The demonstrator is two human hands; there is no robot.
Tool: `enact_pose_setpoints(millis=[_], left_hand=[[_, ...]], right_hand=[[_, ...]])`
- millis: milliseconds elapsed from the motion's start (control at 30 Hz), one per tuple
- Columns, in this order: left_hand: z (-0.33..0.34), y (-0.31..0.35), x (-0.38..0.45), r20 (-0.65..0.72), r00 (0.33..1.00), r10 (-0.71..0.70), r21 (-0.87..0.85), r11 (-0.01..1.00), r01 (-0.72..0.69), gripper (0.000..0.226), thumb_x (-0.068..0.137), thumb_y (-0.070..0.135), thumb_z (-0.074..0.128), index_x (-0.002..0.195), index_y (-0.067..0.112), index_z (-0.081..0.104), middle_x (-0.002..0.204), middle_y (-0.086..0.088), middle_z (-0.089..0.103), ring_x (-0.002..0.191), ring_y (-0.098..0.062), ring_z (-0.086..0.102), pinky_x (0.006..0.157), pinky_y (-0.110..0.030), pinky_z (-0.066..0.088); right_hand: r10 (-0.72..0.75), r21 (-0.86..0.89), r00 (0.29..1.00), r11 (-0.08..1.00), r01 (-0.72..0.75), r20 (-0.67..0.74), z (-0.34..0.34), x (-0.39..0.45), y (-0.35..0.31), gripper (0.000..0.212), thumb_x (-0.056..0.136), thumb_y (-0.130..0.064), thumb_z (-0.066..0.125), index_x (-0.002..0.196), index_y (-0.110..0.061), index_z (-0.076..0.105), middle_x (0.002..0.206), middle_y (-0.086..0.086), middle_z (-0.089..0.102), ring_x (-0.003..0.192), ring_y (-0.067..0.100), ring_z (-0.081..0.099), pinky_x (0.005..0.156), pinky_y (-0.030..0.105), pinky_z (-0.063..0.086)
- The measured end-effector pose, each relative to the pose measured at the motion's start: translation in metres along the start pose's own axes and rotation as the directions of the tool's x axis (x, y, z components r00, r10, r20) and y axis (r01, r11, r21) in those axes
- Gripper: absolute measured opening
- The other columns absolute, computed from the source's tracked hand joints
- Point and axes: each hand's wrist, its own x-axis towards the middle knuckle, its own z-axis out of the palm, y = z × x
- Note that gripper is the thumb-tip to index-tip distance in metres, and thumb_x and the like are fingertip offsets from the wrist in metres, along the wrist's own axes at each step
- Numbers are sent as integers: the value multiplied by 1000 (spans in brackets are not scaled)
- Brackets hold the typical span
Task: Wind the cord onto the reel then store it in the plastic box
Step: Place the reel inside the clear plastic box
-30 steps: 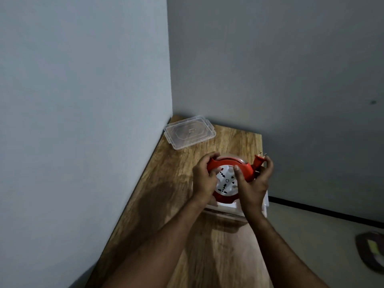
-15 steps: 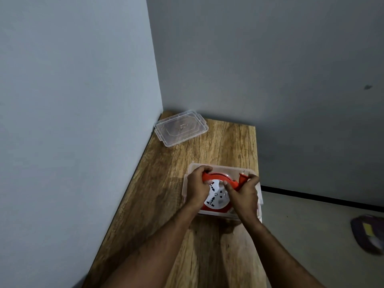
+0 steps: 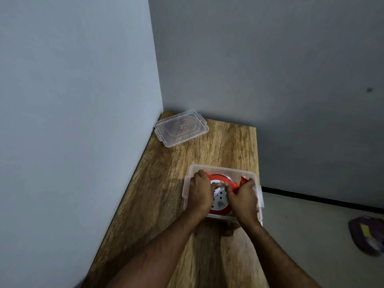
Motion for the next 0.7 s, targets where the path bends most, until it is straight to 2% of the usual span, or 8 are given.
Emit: enact_pose_setpoints(millis=[100, 167, 300, 400, 500, 567, 600, 700], left_hand=[[3, -2, -3, 0, 998, 57, 61, 996, -57, 58, 100, 50, 60, 136, 6, 49, 136, -13, 61, 124, -24, 59, 101, -31, 48], [3, -3, -5, 10, 997, 71, 65, 995, -71, 58, 102, 50, 56, 139, 6, 46, 140, -13, 58, 127, -23, 56, 104, -31, 45], [0, -3, -6, -1, 997, 80, 48, 996, -80, 60, 101, 48, 60, 141, 6, 45, 142, -12, 56, 130, -22, 54, 107, -30, 44], [-3, -3, -10, -43, 992, 122, 92, 989, -118, 68, 100, 46, 62, 149, 5, 39, 149, -12, 52, 138, -23, 50, 113, -29, 42], [-7, -4, -15, -72, 977, 200, 146, 971, -188, 72, 100, 38, 64, 155, 4, 32, 155, -11, 46, 144, -23, 44, 119, -29, 36], [-12, -2, -17, -89, 972, 216, 95, 974, -208, 73, 100, 33, 66, 157, 5, 29, 157, -11, 42, 145, -22, 41, 119, -28, 36], [-16, -2, -16, -106, 971, 215, 59, 976, -210, 73, 100, 30, 66, 157, 6, 29, 157, -10, 42, 145, -22, 42, 118, -27, 38], [-28, 0, -10, -161, 964, 211, 2, 977, -214, 71, 97, 22, 69, 156, 8, 32, 155, -10, 44, 143, -23, 45, 112, -28, 44]], right_hand=[[-46, -146, 998, 988, 50, 36, 1, -3, -2, 86, 95, -43, 61, 149, 9, 19, 92, 5, 70, 71, 15, 62, 52, 19, 37], [-67, -278, 996, 957, 82, 63, 1, -5, 0, 91, 98, -42, 57, 152, 13, 9, 87, 3, 71, 65, 10, 56, 54, 17, 39], [-138, -460, 983, 870, 179, 122, 1, -2, 6, 83, 101, -37, 55, 149, 17, 13, 90, 5, 74, 72, 10, 66, 72, 18, 48], [-136, -449, 981, 874, 186, 141, -3, 0, 2, 86, 100, -39, 55, 151, 15, 11, 100, 7, 75, 83, 15, 71, 76, 23, 55], [-159, -521, 979, 829, 201, 125, -11, -2, -10, 86, 99, -47, 52, 151, 13, 18, 112, 11, 73, 90, 19, 71, 68, 27, 54], [-184, -605, 976, 766, 216, 115, -18, -2, -23, 84, 100, -55, 43, 152, 7, 23, 104, 5, 73, 84, 16, 70, 55, 24, 45], [-206, -631, 972, 741, 231, 113, -20, -1, -31, 81, 100, -57, 39, 150, 5, 29, 101, 4, 73, 83, 17, 69, 54, 25, 41], [-326, -599, 939, 731, 325, 113, -25, 10, -53, 70, 99, -61, 30, 130, 0, 49, 97, 10, 70, 81, 25, 68, 55, 29, 39]])
